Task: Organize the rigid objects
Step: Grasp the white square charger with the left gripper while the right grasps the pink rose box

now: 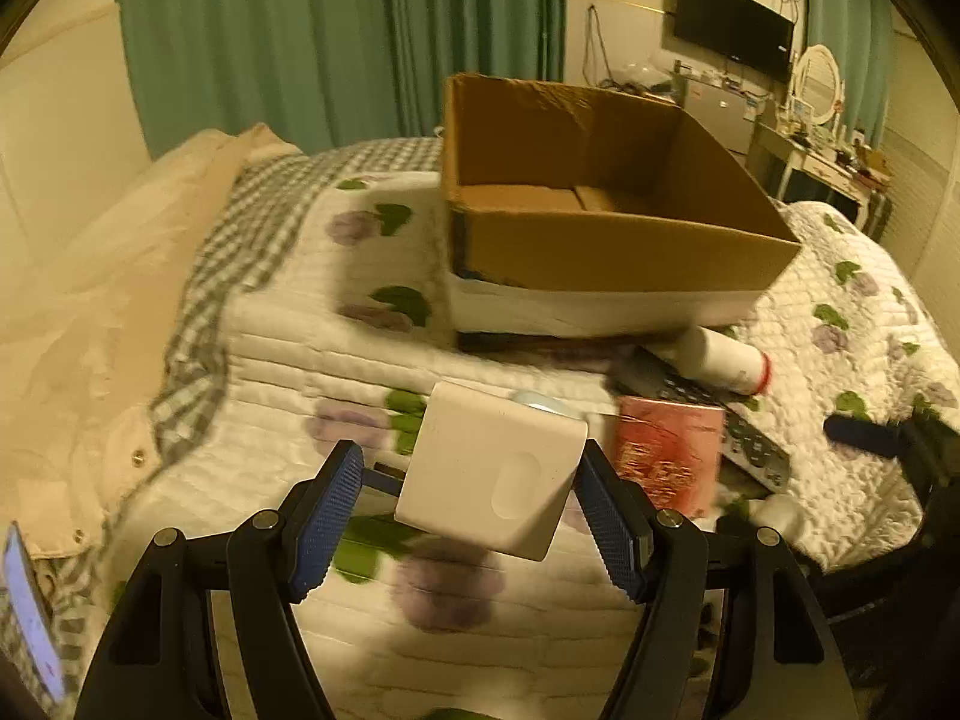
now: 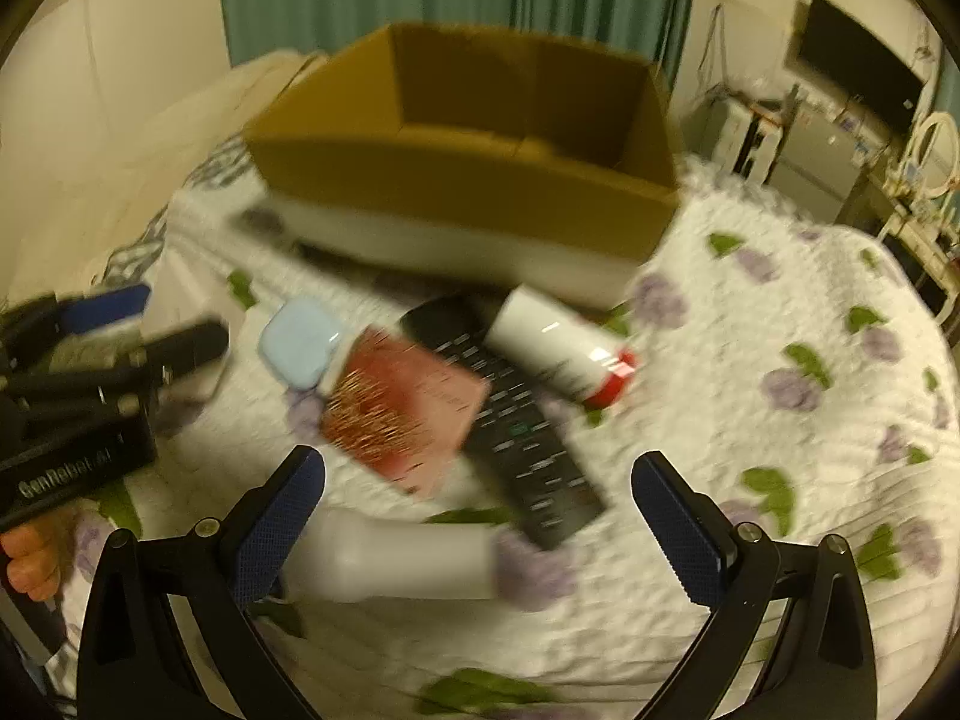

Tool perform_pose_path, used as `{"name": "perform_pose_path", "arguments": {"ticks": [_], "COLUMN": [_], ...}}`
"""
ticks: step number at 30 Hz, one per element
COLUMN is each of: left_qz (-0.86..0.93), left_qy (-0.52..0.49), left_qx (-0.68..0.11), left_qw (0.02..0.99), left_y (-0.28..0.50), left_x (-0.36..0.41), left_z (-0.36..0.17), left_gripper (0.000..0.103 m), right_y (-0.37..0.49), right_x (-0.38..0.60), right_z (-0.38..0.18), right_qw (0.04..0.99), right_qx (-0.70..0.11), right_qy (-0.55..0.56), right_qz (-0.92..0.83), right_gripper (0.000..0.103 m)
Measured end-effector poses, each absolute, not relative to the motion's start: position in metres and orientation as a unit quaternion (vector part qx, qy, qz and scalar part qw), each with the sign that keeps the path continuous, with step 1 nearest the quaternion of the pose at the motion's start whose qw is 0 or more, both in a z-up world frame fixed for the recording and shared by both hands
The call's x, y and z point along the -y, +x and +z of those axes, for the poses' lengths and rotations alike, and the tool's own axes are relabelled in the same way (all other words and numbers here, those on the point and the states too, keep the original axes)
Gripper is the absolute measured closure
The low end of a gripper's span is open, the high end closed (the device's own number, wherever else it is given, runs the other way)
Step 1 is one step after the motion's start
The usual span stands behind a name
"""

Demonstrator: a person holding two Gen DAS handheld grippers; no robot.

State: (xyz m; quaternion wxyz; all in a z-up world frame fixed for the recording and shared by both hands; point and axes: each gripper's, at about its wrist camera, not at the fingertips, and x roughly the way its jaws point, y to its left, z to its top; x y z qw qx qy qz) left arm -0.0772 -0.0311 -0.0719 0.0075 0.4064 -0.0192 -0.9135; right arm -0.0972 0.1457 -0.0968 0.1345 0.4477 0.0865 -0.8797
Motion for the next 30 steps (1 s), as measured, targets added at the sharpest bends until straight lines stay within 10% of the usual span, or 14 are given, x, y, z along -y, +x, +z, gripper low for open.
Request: {"name": "perform_pose_path", "arguments": {"ticks": [30], "left_qz": [-0.917], "left_qy": [0.398], "left_qx": [-0.01], "left_qw": [0.02], "left_y": [-0.074], "left_x": [0.048], "left_z": [-0.063], "left_gripper": [0.031], "right_y": [-0.117], "right_x": [-0.101], "right_z": [-0.113], "right_qw": [0.092], "right_qx": [-0.042], "right_qy": [0.42], "right_qz": [-0.902], "right_gripper": [0.028]}}
